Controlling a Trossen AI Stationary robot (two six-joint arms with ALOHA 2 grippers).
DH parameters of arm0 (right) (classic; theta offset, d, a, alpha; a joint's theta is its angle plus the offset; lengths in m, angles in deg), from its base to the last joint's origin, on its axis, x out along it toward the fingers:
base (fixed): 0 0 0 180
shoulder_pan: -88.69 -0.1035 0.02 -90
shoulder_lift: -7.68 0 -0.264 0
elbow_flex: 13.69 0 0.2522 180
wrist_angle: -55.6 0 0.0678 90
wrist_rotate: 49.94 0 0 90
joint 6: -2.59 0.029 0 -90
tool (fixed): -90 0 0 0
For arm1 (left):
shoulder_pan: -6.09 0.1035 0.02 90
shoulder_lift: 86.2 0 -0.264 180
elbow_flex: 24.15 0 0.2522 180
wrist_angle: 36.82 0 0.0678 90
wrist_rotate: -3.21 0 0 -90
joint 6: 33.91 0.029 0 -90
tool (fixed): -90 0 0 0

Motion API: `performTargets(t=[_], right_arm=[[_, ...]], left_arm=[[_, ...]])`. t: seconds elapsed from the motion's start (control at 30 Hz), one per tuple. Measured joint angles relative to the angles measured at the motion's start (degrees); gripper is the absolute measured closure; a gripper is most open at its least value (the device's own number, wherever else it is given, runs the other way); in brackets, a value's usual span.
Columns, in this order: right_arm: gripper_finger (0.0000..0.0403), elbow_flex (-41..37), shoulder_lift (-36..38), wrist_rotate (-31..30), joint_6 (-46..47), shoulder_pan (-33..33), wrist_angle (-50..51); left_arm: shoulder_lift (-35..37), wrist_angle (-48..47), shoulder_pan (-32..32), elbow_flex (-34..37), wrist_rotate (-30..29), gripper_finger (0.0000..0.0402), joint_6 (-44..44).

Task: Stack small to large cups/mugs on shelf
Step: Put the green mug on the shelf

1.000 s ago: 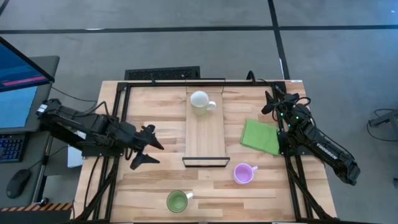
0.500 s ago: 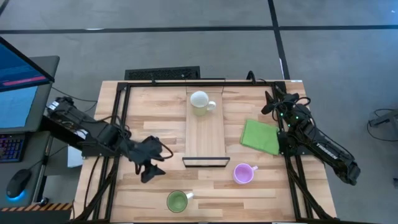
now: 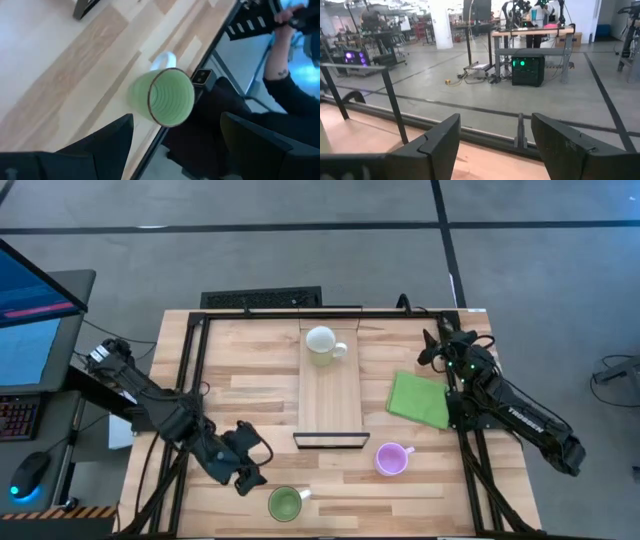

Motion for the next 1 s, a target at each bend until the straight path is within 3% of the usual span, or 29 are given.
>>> performTargets(t=[0.2, 0.5, 0.73, 1.0], right_arm=[[0.0135, 0.00, -4.02, 0.00, 0.02, 0.00, 0.01], [0.0135, 0.01, -7.58, 0.02, 0.06, 0.00, 0.02], [0.0135, 0.00, -7.58, 0.02, 0.06, 0.00, 0.01], [0.0135, 0.00, -7.58, 0.04, 0.08, 0.00, 0.01]], left_arm=[[-4.20, 1.36, -1.82, 0.00, -1.75, 0.0111, -9.55], [-10.81, 9.13, -2.49, 0.00, 2.18, 0.0111, -16.21], [-13.58, 8.34, -2.58, -0.38, 4.30, 0.0111, -20.06], [-13.63, 4.54, -2.57, -0.52, 2.69, 0.0111, -21.62]])
